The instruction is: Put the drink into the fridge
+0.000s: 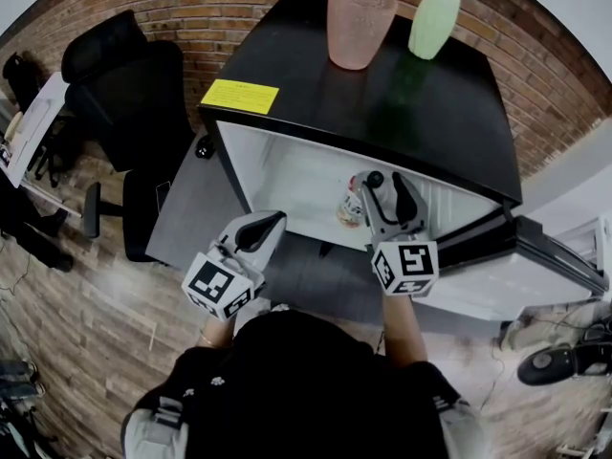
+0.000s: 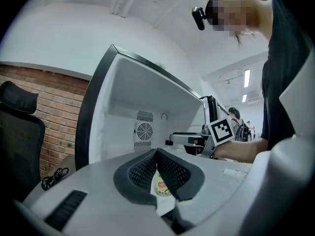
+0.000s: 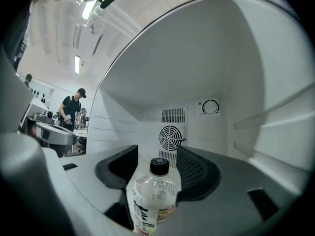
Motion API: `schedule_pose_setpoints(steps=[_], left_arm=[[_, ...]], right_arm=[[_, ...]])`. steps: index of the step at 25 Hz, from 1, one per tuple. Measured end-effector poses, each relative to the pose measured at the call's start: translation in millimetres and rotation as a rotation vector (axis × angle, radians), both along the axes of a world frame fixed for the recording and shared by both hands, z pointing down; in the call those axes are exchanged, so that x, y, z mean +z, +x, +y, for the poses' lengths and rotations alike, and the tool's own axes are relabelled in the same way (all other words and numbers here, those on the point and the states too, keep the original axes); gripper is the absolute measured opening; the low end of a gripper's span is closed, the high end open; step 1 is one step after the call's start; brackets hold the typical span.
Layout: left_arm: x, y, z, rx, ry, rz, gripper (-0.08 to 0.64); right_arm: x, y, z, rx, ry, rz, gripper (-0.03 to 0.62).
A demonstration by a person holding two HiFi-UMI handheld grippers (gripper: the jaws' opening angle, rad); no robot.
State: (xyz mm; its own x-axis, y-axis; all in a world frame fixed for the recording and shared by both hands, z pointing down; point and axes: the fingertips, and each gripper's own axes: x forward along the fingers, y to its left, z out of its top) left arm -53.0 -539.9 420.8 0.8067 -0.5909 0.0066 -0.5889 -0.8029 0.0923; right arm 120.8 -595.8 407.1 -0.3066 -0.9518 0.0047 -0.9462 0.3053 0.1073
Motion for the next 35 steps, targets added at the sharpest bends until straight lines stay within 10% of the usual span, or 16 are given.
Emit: schedule_pose_setpoints(steps=[11, 35], left_arm=[[4.0, 30.7, 5.5, 0.085, 0.038, -0.062, 0.003], [1.1, 60.1, 15.4, 0.145, 0.05, -0.057, 0.003]], right_arm=[[1.4, 10.2, 63.3, 0.046, -0.005, -0.072, 0.009], [19.5, 0.7, 93.1, 0.015, -0.066, -0.052, -0.003]])
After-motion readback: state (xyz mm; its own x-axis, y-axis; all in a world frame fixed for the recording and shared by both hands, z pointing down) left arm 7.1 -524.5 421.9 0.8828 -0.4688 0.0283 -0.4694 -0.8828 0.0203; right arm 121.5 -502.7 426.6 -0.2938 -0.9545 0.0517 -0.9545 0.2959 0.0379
